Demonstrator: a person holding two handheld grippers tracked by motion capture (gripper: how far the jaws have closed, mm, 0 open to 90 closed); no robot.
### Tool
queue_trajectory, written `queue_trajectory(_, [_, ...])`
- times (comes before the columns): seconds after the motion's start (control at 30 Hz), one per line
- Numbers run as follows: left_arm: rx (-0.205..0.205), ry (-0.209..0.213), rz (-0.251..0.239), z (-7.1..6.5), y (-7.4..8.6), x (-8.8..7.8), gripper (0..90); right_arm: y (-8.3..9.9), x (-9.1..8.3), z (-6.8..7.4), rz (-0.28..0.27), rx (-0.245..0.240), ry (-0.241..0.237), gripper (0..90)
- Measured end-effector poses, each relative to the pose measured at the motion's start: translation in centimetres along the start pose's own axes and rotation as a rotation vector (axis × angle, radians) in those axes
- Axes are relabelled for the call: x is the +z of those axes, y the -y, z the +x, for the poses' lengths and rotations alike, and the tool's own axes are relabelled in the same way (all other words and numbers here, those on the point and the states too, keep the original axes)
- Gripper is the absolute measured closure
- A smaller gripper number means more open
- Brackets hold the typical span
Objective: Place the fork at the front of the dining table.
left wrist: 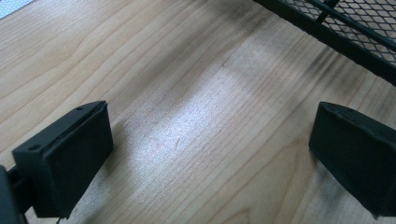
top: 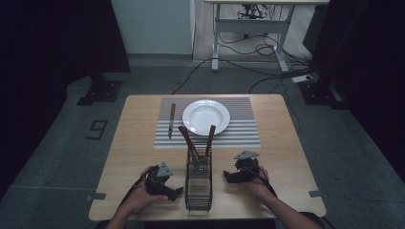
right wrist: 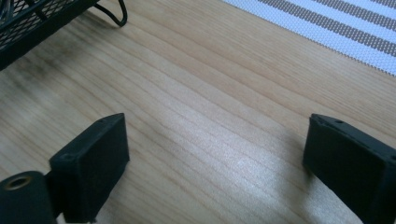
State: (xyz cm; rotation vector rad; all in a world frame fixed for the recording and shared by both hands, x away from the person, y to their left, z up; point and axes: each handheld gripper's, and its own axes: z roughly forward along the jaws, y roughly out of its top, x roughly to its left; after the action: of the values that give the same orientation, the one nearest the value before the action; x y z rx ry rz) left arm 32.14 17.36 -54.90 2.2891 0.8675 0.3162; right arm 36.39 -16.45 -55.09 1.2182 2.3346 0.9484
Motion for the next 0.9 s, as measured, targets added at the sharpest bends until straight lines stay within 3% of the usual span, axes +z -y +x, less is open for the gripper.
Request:
queue_trajectory(0.23, [0.001,0.001,0.0,0.0,0.0,0.0,0.0,-0.3,-0.3,-0.1,0.03,0.012,-0.02,11.9])
queue_trajectory(0.33, [0.002,0.001,0.0,0.0,0.0,0.0,0.0,-0.5,-0.6,-0.3,0.043,0.067,-0.052,13.3])
queue_trajectory(0.5, [0.001,0.001,0.0,0.0,0.0,0.0,0.0,-0.6,-0.8,-0.6,0.047,0.084,-0.064,13.5])
queue_trajectory(0.9, [0.002,0.001,0.0,0.0,0.0,0.0,0.0,-1.1,-1.8,-1.0,-0.006,0.13,-0.087,14.0])
